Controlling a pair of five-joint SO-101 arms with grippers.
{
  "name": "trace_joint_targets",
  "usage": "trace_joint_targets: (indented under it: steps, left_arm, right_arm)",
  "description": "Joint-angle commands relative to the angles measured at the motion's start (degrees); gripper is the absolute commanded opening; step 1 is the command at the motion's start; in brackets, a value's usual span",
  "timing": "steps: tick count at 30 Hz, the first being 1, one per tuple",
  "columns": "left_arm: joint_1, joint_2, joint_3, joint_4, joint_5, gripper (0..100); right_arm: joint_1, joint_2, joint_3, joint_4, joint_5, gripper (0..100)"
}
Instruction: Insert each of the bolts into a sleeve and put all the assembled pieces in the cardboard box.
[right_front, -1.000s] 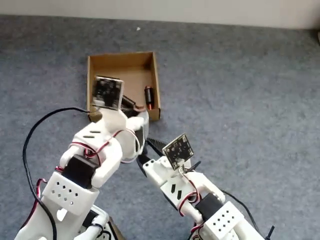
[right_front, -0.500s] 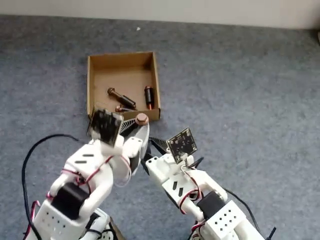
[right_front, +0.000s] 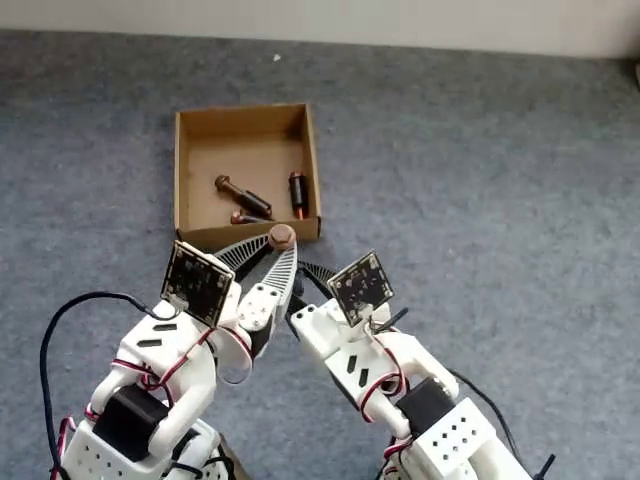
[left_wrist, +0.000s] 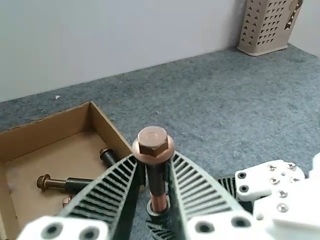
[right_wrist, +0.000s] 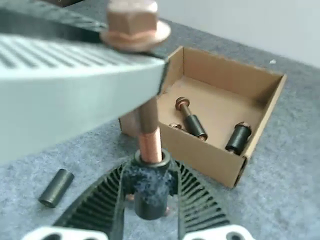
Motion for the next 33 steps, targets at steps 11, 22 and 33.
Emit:
trace_joint_targets:
  steps: [11,22,33]
  left_arm:
    - [-3.03,-0.04,-3.82,1.41,-0.44,9]
    - [-8.57,-0.13,-9.45,12.31,3.96,23]
    - [-9.1,-0.22,-12.88,23.21,4.04,22]
  right_arm:
    - [-2.33,-1.27,-6.37,-11.12,2.11,0.4]
    - [-1.27,-0.75,-6.11,-13.14,1.76,0.4]
    - [3.12,2.59,-6.73,-7.78,1.58,0.4]
